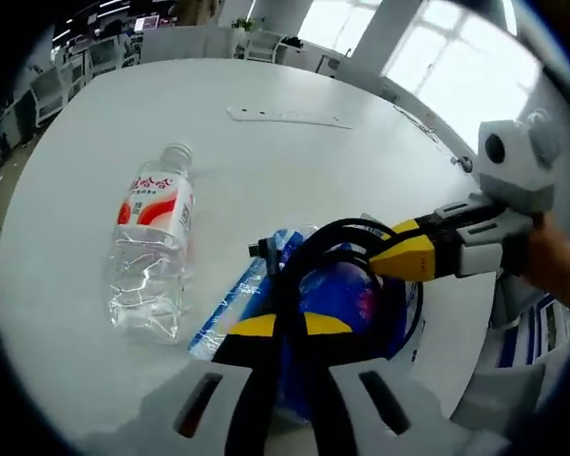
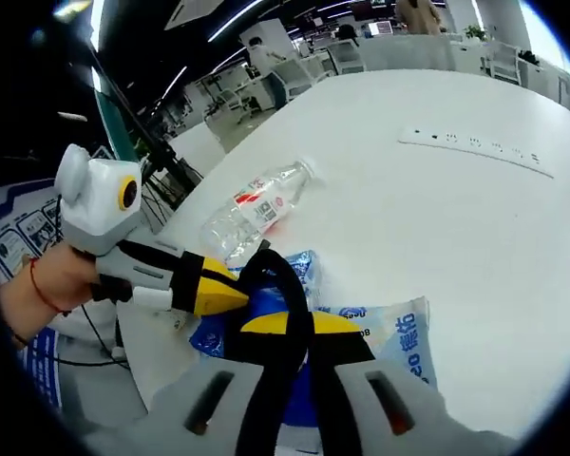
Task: Arrange the tabletop items into an orderly group along one side of the table until the central work area is clear of visible clutter.
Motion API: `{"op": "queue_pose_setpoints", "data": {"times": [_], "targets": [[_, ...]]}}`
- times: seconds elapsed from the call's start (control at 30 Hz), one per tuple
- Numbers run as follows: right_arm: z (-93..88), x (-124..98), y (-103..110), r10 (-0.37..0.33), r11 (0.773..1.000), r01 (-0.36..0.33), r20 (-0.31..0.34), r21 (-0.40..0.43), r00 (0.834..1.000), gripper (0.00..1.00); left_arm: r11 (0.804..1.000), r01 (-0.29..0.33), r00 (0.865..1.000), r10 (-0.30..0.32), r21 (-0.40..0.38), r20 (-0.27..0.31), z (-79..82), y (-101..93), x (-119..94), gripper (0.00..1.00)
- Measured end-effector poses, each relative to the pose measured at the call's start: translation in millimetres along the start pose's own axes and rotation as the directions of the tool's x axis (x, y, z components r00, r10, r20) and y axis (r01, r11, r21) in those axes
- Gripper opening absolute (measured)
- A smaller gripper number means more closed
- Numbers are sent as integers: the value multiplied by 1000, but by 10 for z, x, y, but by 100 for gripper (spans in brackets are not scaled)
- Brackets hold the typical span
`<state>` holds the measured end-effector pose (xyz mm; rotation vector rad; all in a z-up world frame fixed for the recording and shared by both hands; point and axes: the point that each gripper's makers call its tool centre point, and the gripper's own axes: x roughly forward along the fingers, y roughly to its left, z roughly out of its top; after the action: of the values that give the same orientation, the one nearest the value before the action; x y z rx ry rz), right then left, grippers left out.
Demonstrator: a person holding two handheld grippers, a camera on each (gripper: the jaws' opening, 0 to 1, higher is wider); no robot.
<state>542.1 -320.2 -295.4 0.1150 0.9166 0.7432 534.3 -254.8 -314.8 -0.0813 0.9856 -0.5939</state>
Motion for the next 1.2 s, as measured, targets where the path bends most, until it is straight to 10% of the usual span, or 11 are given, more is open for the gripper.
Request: {"op": "queue_pose_setpoints", "data": {"times": [1.2], "targets": [[-69,63,-22,10,997,-11,-18,-73,1000,5,999,-28,1000,28,26,0,-54,30,69,5]]}}
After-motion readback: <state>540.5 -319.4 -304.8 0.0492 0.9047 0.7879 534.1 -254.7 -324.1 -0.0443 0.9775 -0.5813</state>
